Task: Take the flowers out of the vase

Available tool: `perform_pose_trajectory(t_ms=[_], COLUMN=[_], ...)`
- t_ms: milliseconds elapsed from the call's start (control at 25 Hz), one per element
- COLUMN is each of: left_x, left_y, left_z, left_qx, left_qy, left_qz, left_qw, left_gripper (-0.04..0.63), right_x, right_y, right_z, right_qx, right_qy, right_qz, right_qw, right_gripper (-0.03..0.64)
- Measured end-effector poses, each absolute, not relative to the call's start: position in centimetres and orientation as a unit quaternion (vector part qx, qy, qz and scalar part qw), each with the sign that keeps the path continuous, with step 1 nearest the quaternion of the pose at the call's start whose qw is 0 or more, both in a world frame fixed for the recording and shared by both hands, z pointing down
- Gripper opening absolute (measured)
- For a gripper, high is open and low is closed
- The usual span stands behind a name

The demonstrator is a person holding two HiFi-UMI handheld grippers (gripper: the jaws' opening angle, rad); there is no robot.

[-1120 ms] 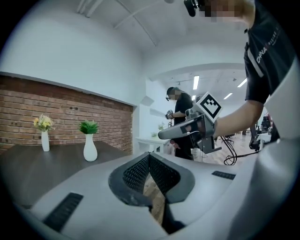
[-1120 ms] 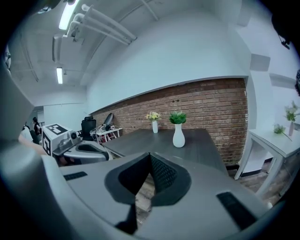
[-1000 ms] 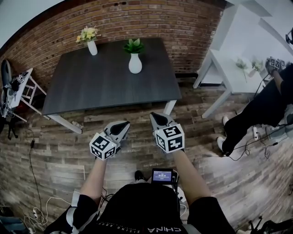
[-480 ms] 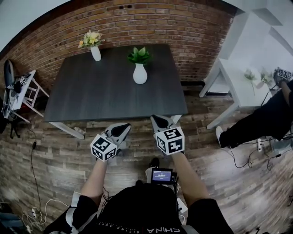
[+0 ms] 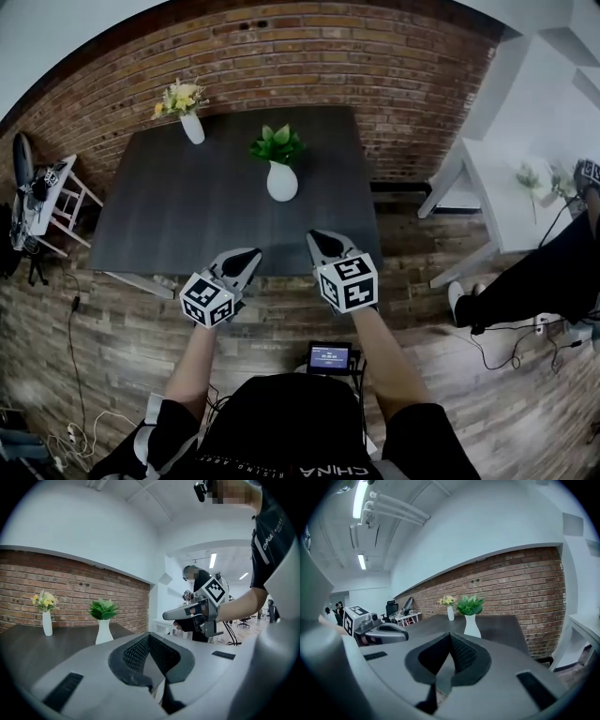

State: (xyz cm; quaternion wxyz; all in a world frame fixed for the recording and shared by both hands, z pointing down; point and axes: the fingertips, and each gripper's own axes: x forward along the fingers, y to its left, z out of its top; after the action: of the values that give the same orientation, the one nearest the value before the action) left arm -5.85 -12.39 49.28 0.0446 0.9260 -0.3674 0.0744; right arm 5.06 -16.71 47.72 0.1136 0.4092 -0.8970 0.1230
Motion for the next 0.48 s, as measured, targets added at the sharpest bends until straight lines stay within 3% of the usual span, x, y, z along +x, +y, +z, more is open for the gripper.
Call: perform_pose_trajectory(t_ms=[480], left_x=[-6.4], left_y=[-19.4], left_z=[51.6], left_qx=[0.919], left_qy=[-0.379], left_qz=[0.083], left_qw=[0.078], left_gripper=[0.002], right_x=[4.5], right_y=[-23.8], right_z=[50.5], right_qx=[0.396], right_qy=[-0.897], right_qz=[0.159], right_qw=[0.112], right_gripper=[0.005])
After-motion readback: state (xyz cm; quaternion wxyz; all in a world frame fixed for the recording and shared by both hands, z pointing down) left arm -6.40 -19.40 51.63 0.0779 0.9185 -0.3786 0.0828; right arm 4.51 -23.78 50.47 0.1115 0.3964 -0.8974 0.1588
